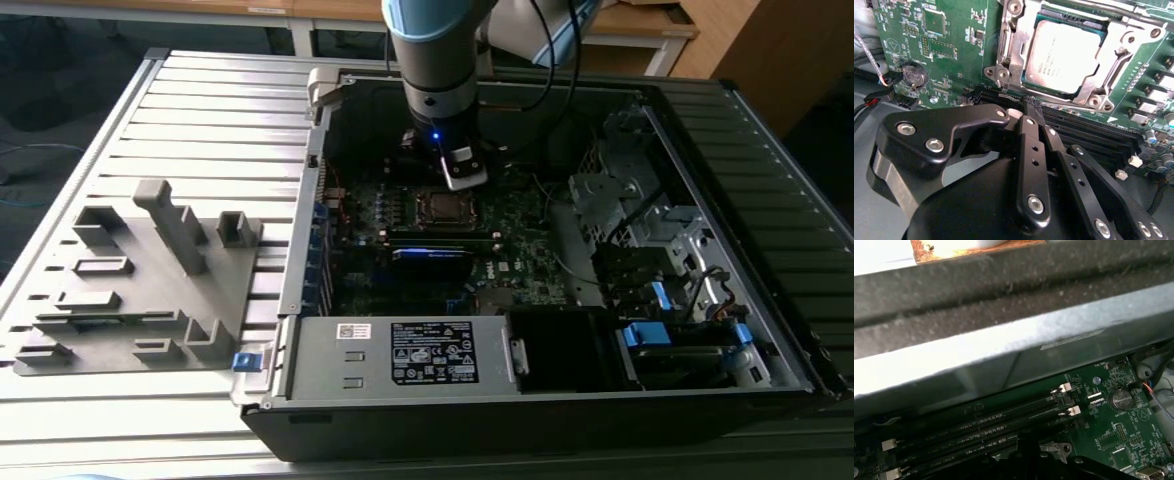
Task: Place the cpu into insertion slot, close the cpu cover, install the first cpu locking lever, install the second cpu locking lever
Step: 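Install the first cpu locking lever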
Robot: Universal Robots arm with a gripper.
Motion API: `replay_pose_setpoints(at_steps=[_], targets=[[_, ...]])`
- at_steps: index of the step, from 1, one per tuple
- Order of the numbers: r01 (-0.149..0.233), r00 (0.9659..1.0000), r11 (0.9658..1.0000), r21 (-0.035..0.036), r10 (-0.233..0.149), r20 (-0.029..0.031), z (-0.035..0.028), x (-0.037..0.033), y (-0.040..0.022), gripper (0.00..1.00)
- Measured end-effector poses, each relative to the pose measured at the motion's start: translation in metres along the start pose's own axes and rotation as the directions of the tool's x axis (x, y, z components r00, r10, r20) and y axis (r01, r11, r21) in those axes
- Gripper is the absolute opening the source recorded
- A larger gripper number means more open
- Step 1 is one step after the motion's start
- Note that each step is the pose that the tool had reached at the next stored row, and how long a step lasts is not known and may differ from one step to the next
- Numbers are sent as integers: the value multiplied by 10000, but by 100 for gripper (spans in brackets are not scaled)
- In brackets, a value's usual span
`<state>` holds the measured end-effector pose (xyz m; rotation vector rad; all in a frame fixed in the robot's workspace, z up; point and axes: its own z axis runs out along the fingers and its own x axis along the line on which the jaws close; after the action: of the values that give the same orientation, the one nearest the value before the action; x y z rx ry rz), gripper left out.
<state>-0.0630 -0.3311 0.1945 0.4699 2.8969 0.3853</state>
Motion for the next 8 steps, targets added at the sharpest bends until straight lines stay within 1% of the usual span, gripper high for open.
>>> replay_pose_setpoints(at_steps=[4,6,8], targets=[[1,10000,10000,7,-1,3,4,-14,5,11],[4,10000,10000,31,-5,11,8,-31,9,11],[11,10000,10000,71,-12,25,11,-45,12,11]])
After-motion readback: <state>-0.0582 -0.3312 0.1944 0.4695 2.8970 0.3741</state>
